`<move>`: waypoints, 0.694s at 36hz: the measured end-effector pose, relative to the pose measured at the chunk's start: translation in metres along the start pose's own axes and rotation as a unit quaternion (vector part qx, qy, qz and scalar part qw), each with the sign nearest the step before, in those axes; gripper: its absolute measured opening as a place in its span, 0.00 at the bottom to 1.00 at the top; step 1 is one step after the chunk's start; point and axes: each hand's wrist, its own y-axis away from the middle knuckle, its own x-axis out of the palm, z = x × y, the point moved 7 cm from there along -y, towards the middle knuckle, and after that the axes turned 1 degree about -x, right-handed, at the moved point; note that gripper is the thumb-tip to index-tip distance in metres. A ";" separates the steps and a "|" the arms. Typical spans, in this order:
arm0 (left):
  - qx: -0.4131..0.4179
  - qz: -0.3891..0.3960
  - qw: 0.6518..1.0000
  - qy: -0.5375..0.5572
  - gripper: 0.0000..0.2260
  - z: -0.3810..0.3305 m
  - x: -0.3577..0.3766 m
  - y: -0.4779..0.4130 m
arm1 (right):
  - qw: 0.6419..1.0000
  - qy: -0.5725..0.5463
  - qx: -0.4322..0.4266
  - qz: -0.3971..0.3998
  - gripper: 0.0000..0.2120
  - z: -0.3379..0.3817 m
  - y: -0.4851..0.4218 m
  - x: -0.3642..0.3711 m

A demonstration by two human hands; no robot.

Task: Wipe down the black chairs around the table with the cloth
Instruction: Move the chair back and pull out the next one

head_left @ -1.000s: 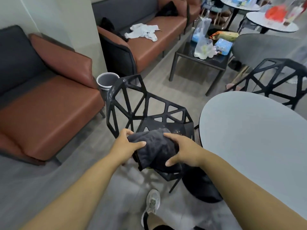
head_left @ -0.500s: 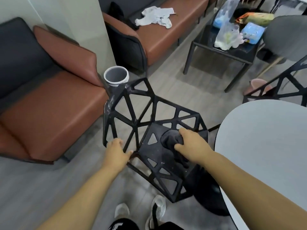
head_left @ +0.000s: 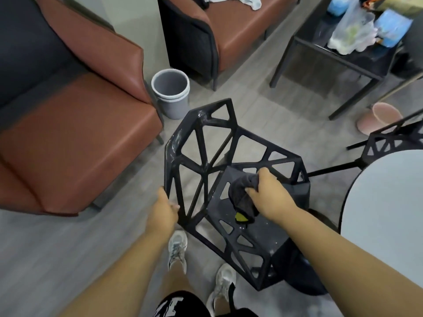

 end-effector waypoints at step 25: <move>0.137 0.114 0.979 -0.096 0.22 -0.088 -0.082 -0.193 | 0.990 0.003 0.133 0.044 0.13 0.069 -0.131 0.022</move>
